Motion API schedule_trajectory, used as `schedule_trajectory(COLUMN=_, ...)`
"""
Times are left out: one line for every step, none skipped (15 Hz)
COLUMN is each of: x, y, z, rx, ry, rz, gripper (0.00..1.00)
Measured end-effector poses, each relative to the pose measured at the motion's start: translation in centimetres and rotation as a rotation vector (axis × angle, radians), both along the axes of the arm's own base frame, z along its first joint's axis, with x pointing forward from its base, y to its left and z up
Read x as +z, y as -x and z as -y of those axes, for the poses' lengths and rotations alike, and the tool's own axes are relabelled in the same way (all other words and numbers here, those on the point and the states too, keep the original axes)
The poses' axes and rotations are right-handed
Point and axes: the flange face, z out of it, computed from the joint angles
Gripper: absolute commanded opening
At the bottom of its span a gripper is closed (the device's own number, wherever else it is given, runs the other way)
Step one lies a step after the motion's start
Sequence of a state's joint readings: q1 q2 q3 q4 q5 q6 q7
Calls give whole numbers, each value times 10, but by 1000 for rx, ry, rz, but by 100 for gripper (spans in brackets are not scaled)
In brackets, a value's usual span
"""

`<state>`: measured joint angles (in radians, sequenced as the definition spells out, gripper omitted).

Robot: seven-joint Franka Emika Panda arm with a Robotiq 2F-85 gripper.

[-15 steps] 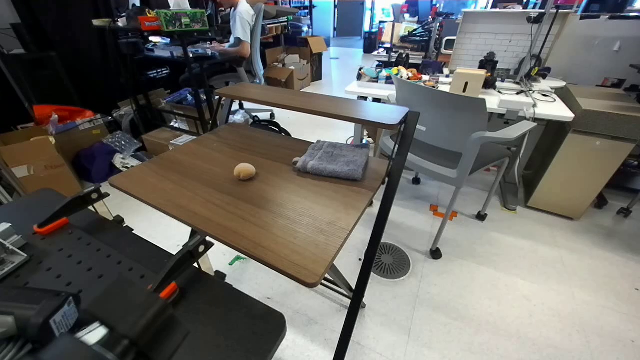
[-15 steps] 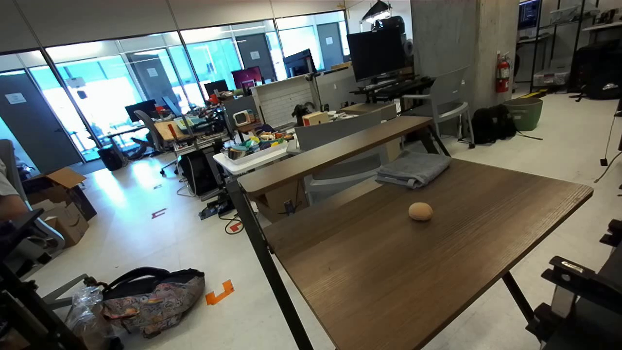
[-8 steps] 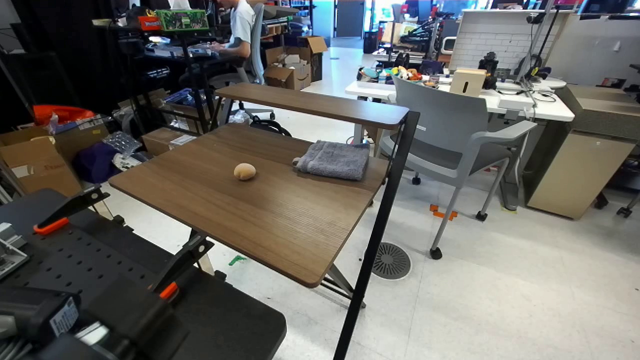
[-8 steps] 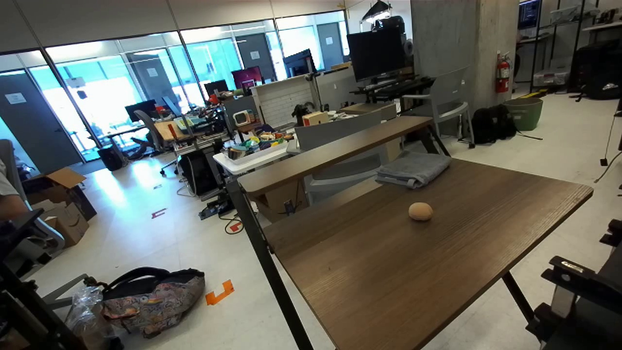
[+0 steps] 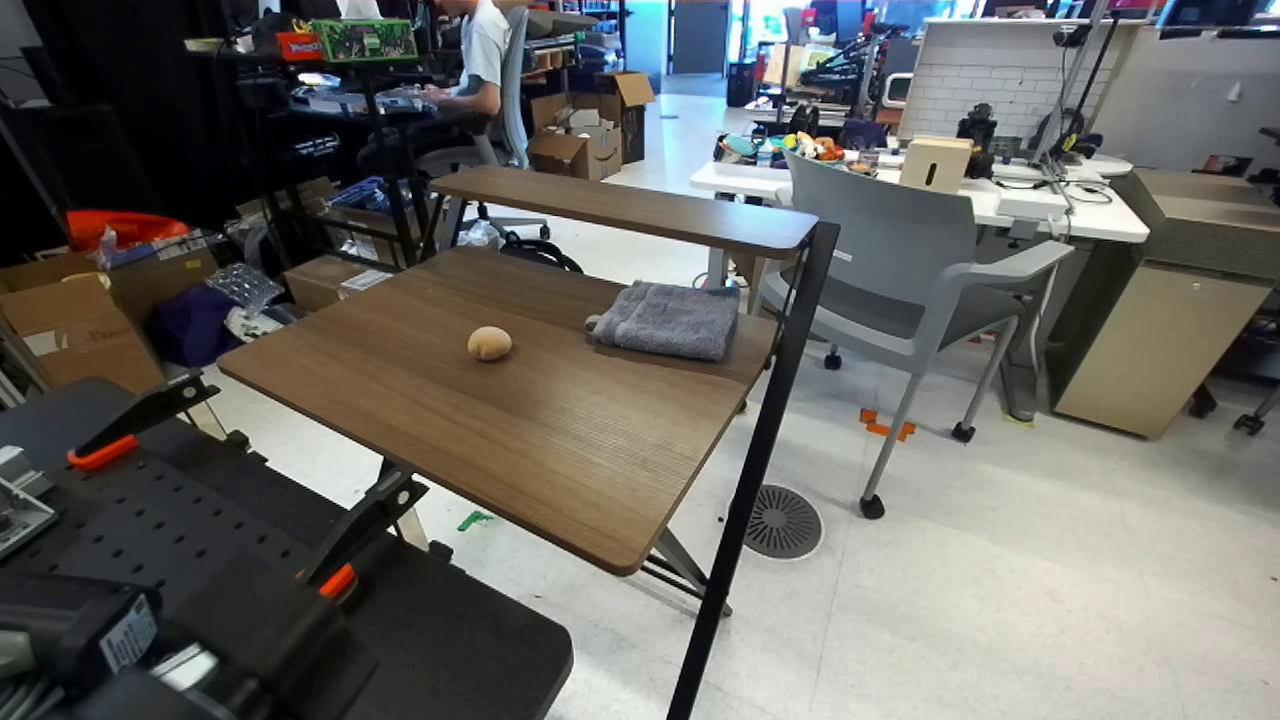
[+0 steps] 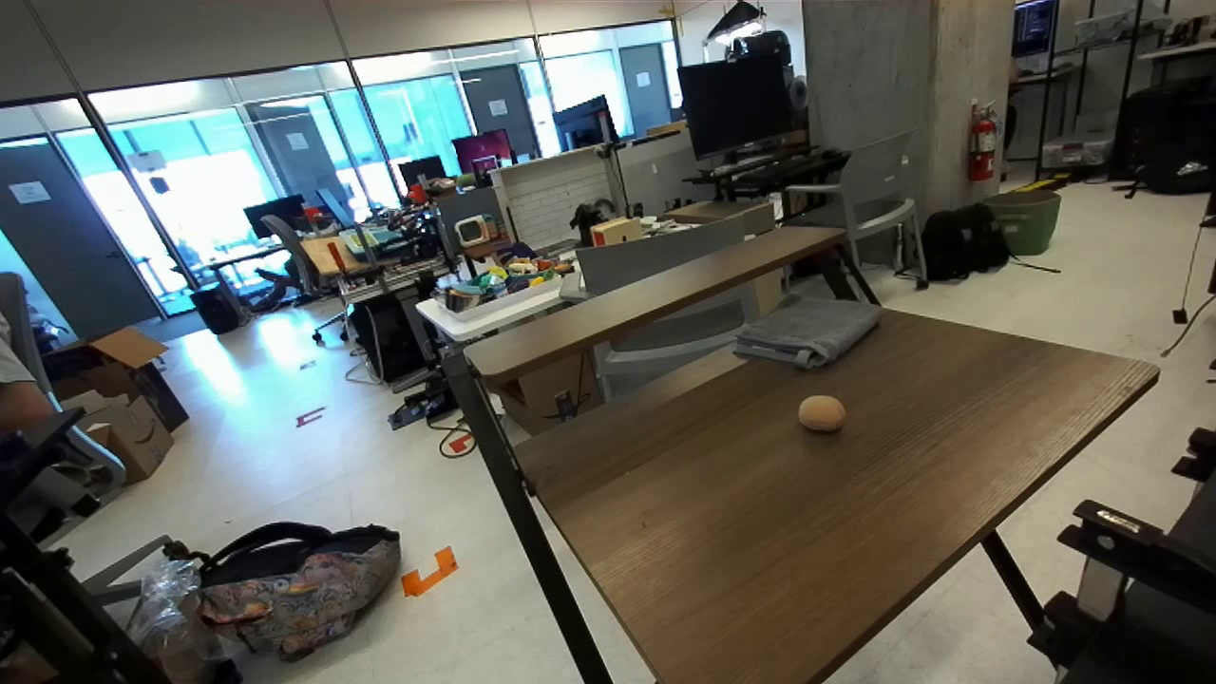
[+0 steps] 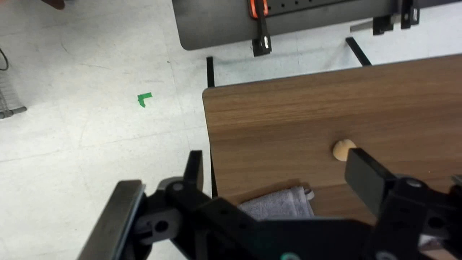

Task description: Move the cookie to the left, use the grey towel to wipe the tabletop

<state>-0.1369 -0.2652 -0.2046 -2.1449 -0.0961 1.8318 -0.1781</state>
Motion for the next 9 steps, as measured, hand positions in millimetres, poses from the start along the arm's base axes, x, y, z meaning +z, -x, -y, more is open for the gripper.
schedule_trajectory(x=-9, y=-11, z=-4, rx=-16, ry=-4, rz=12, gripper=100)
schedule_trajectory(x=-16, y=-16, z=-7, rx=-14, ry=-4, rz=2, gripper=100)
schedule_trajectory(x=-20, y=-18, z=-7, rx=-13, ry=-5, rz=-6, gripper=100)
schedule_trajectory(x=-19, y=-17, z=-6, rx=-16, ry=-5, rz=-5, gripper=100)
schedule_trajectory(x=-17, y=-16, z=-5, rx=-18, ry=-5, rz=-1, gripper=100)
schedule_trajectory(x=-16, y=-15, z=-5, rx=-19, ry=-4, rz=2, gripper=100)
schedule_trajectory(x=-15, y=-15, z=-4, rx=-19, ry=-4, rz=4, gripper=100)
schedule_trajectory(x=-14, y=-14, z=-5, rx=-19, ry=-4, rz=6, gripper=100)
schedule_trajectory(x=-14, y=-15, z=-4, rx=-19, ry=-4, rz=6, gripper=100)
